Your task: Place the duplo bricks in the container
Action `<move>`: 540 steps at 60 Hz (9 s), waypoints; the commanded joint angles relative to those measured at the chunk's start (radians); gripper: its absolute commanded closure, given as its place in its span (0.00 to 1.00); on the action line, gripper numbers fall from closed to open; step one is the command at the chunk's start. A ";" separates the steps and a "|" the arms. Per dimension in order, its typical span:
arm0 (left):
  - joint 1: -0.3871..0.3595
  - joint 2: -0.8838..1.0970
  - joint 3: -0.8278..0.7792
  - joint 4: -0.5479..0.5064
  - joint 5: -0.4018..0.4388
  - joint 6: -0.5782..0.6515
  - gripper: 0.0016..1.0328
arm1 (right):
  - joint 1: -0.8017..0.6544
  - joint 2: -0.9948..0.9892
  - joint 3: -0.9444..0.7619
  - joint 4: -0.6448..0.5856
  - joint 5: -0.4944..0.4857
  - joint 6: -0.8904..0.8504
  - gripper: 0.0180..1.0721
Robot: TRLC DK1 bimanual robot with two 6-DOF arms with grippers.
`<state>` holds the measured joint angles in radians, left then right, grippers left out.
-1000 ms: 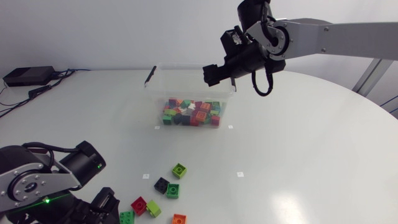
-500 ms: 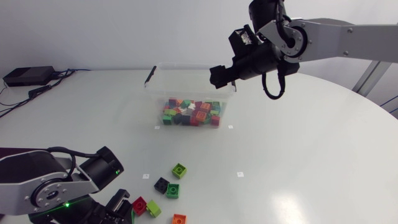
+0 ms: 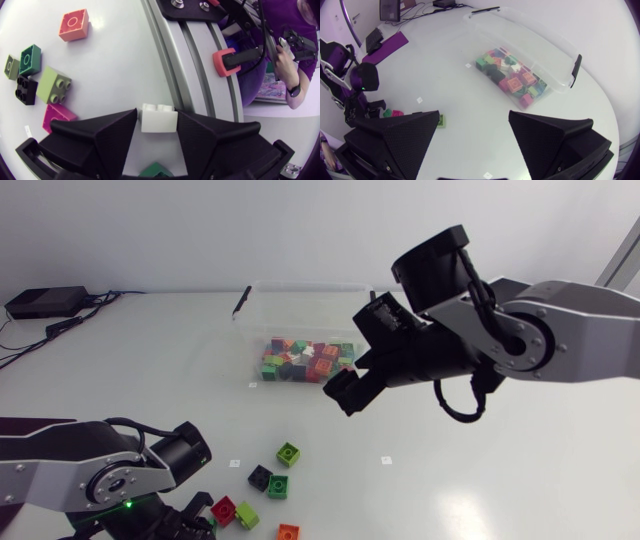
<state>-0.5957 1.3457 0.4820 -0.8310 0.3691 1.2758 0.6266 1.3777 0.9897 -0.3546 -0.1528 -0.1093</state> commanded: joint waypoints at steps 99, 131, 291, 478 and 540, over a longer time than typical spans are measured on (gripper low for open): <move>0.339 0.110 0.598 0.245 0.140 -0.573 0.73 | 0.516 0.389 0.006 -0.090 0.121 -0.059 0.13; 0.361 0.104 0.626 0.253 0.140 -0.590 0.73 | 0.529 0.457 0.099 -0.222 0.121 -0.099 0.25; 0.283 -0.005 0.429 0.418 -0.067 -0.593 0.06 | -0.182 0.425 0.524 0.083 -0.042 0.005 0.67; 0.303 0.015 0.346 0.179 -0.211 -0.444 0.81 | 0.232 0.557 0.271 -0.142 0.101 0.026 0.11; 0.459 0.155 0.668 0.570 -0.079 -0.848 0.81 | 0.255 0.693 0.415 -0.302 0.076 -0.092 0.68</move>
<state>-0.1505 1.4708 1.1053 -0.2779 0.2802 0.4767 0.8818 2.0777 1.4212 -0.6373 -0.0753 -0.1848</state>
